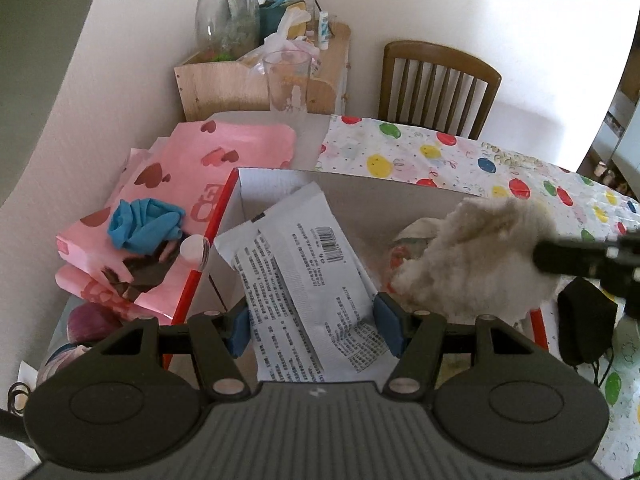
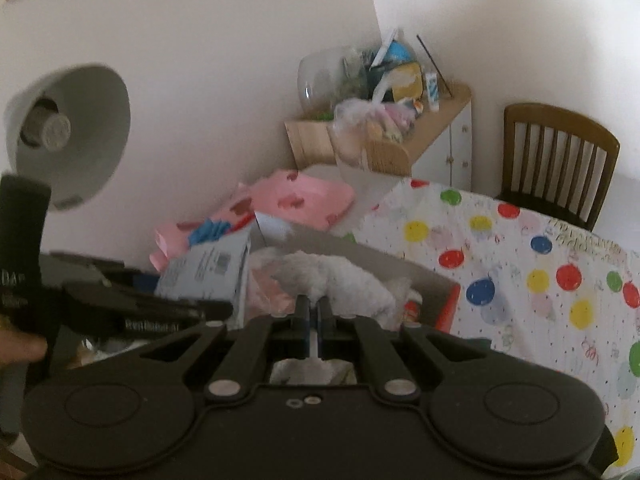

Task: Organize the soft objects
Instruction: 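Open the right gripper to drop the fluffy cloth while the left gripper releases the packet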

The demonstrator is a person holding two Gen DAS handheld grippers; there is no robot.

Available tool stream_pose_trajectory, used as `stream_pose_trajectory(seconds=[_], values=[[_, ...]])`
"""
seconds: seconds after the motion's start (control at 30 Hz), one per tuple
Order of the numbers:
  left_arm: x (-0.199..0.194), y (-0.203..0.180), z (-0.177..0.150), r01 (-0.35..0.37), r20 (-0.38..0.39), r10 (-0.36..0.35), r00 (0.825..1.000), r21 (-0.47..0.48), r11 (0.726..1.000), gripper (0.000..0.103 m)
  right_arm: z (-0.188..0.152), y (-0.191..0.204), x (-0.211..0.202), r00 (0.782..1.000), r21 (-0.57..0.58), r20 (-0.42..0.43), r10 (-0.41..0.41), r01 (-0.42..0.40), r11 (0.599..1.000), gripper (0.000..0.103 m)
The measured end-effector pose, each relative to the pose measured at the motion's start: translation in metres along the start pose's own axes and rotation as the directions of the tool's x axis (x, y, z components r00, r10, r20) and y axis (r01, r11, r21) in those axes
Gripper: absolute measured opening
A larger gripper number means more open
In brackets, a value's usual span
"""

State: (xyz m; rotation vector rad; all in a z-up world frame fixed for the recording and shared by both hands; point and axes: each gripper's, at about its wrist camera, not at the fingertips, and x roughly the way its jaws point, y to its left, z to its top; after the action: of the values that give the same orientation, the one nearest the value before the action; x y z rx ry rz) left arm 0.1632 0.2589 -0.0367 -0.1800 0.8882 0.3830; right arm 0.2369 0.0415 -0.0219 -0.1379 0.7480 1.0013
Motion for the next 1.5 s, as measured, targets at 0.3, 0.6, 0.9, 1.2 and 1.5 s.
stream_pose_trajectory(seconds=[0.3,0.6,0.9,1.2,1.5], values=[[0.012,0.005,0.004,-0.006,-0.003,0.006,1.0,-0.02,1.0,0.062,-0.024,0.002,0.019,0.995,-0.014,-0.101,-0.013,0.012,1.0,0.003],[0.021,0.001,0.0,0.008,-0.009,-0.008,1.0,-0.041,0.999,0.062,-0.03,0.003,0.022,0.988,0.0,-0.154,-0.026,0.026,1.0,0.01],[0.013,0.001,-0.003,0.018,0.005,-0.017,1.0,-0.07,0.997,0.062,-0.027,-0.002,0.015,0.986,0.037,-0.165,-0.03,0.037,0.999,0.028],[-0.001,0.0,-0.008,0.013,0.025,-0.011,1.0,-0.072,0.997,0.069,-0.026,0.0,-0.002,0.99,0.031,-0.139,-0.024,0.028,0.999,0.038],[-0.025,-0.005,-0.012,0.035,0.06,-0.031,0.998,-0.07,0.997,0.071,-0.023,0.004,-0.03,0.996,0.029,-0.086,-0.007,0.01,1.0,0.064]])
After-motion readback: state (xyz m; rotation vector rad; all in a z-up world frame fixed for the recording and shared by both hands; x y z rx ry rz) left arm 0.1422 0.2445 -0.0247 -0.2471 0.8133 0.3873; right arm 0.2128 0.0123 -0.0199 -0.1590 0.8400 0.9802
